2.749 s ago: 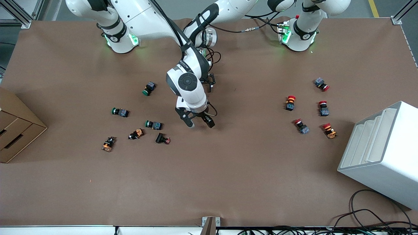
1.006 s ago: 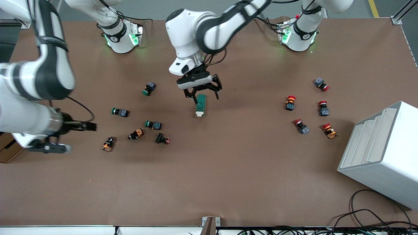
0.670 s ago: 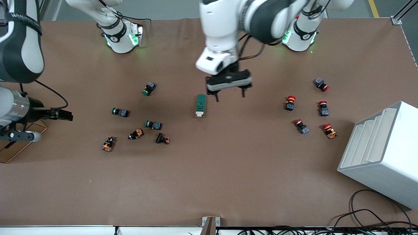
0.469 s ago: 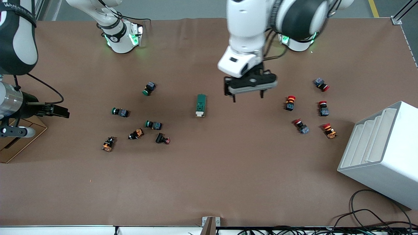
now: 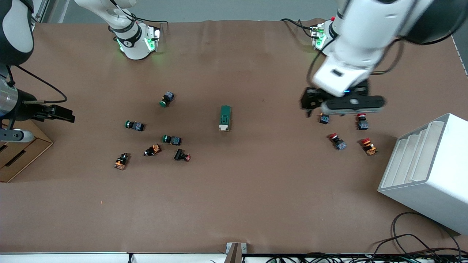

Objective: Close load switch with both arms

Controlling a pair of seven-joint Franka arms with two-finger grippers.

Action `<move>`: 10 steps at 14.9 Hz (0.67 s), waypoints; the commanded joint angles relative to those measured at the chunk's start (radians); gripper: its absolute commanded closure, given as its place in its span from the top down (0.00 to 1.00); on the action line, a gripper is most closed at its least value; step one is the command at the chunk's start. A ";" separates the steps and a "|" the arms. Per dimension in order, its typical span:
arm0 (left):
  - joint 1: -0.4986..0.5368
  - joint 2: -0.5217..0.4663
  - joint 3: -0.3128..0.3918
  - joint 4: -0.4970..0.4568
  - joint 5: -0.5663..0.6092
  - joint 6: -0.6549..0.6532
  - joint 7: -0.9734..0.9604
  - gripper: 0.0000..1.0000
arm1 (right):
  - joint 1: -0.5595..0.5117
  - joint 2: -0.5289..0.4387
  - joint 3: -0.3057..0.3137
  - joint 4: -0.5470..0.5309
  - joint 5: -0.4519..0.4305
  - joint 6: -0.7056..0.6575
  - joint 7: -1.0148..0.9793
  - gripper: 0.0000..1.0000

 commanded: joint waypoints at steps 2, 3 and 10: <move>0.102 -0.086 0.017 -0.027 -0.070 -0.093 0.222 1.00 | -0.020 -0.058 0.024 -0.007 -0.017 -0.011 -0.010 1.00; 0.095 -0.102 0.073 -0.025 -0.097 -0.115 0.232 1.00 | -0.018 -0.061 0.022 -0.005 -0.017 -0.011 -0.010 1.00; 0.086 -0.168 0.259 -0.024 -0.162 -0.256 0.401 1.00 | -0.018 -0.056 0.021 0.059 -0.024 -0.120 -0.009 1.00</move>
